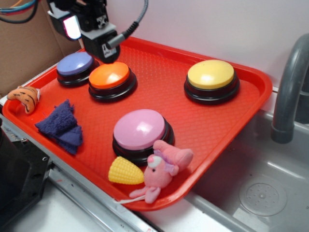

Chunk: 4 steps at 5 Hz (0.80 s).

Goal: Push the pink button.

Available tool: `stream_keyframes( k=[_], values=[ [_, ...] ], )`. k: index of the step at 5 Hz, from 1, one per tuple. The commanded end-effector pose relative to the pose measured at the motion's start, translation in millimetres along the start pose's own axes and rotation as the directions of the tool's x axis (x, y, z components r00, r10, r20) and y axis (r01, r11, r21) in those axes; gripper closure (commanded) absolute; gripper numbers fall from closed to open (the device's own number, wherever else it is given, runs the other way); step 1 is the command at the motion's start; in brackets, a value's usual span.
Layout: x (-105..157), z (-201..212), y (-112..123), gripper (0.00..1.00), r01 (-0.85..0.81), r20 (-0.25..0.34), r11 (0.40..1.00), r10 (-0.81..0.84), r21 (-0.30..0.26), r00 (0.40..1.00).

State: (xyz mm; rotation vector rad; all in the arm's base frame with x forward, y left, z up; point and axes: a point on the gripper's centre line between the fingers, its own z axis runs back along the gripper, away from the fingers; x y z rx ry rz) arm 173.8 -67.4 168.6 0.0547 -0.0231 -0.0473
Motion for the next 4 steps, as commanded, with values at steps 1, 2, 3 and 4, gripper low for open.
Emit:
stream_keyframes(
  k=[1, 2, 3, 4],
  values=[
    [-0.6, 26.7, -1.4, 0.0, -0.021, 0.054, 1.0, 0.021, 0.004, 0.998],
    [-7.8, 34.5, 1.4, 0.0, -0.047, 0.066, 0.999, 0.046, 0.007, 0.997],
    [-11.7, 37.9, 2.0, 0.0, -0.049, 0.096, 0.999, 0.05, -0.006, 0.994],
    [-11.8, 37.7, 2.0, 0.0, -0.048, 0.098, 0.999, 0.046, 0.016, 0.994]
  ],
)
